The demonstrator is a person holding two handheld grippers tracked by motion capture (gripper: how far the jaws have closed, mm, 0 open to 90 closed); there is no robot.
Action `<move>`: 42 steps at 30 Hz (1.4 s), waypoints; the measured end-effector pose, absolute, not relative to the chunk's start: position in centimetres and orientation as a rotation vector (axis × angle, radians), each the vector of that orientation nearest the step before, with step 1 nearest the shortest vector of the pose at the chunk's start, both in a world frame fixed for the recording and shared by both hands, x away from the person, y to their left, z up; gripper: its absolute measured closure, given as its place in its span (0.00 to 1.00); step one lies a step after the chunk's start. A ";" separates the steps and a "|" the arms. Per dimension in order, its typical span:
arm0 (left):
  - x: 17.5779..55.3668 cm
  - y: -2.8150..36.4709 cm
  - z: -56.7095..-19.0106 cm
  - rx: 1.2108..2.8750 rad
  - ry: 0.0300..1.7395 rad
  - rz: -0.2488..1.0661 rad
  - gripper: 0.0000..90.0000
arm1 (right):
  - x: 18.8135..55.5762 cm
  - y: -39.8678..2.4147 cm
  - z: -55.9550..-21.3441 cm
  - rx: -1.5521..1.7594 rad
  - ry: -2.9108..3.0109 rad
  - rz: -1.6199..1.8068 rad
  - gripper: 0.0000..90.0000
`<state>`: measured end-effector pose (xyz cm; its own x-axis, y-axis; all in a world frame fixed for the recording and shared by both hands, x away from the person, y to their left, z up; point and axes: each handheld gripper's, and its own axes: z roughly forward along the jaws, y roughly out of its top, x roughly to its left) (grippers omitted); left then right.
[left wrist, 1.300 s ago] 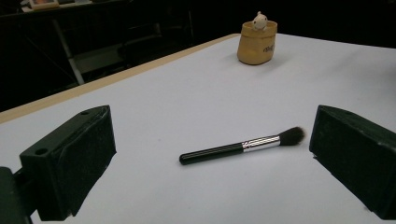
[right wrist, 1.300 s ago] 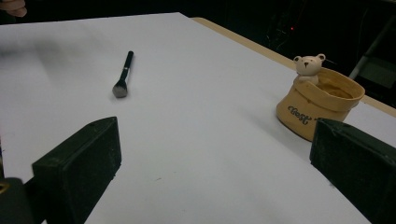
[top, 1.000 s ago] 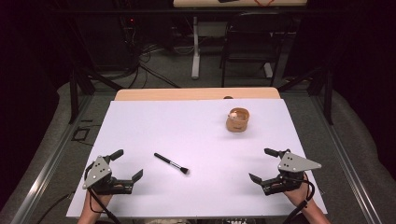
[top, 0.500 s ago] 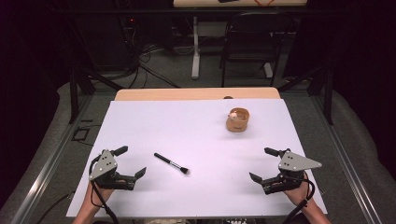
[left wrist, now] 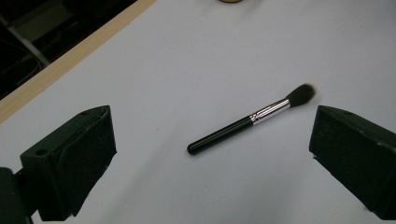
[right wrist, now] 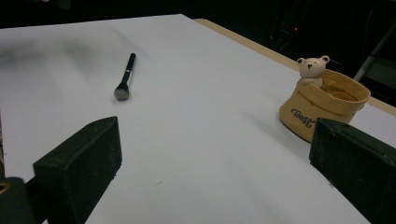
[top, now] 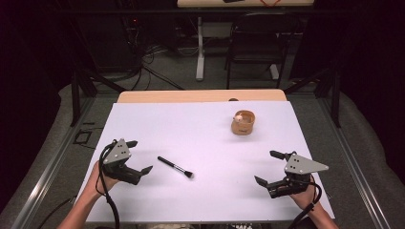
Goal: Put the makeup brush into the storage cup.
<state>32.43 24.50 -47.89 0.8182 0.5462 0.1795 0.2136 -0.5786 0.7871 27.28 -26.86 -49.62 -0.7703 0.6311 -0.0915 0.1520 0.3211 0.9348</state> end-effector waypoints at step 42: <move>39.3 17.0 -44.4 2.749 0.081 0.407 0.00 | 27.6 -26.9 -49.7 0.693 2.171 1.455 0.03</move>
